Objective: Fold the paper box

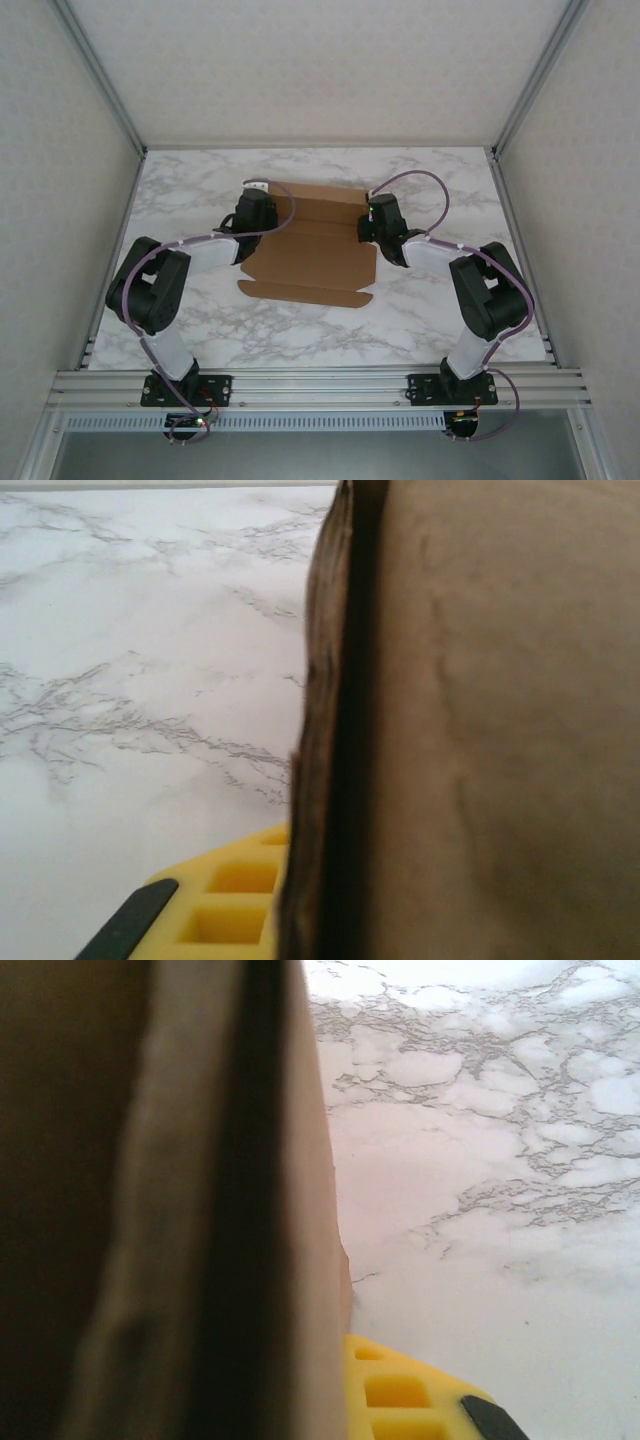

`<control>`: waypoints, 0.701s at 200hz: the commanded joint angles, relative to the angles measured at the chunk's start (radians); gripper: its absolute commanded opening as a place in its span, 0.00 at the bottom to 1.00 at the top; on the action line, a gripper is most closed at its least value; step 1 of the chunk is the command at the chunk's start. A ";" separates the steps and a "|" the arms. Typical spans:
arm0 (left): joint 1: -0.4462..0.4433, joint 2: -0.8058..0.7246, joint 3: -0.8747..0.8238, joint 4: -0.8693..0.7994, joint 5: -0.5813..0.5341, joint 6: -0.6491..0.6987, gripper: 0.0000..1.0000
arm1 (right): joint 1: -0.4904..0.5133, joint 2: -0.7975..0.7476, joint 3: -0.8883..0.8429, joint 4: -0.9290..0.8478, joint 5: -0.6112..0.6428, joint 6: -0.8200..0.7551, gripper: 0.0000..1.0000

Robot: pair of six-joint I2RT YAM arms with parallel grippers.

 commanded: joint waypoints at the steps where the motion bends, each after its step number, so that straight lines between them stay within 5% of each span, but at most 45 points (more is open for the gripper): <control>1: 0.015 0.033 0.014 -0.062 -0.171 -0.061 0.03 | 0.008 0.009 -0.008 -0.150 -0.008 0.068 0.00; 47: 0.005 0.035 0.035 -0.106 -0.250 -0.088 0.00 | 0.011 -0.001 0.016 -0.203 0.063 0.091 0.00; 100: -0.003 0.066 0.027 -0.102 -0.203 -0.163 0.00 | 0.048 -0.006 0.047 -0.238 0.094 0.168 0.00; 140: 0.003 0.014 -0.045 -0.014 -0.104 -0.149 0.31 | 0.049 0.005 0.025 -0.216 0.128 0.133 0.00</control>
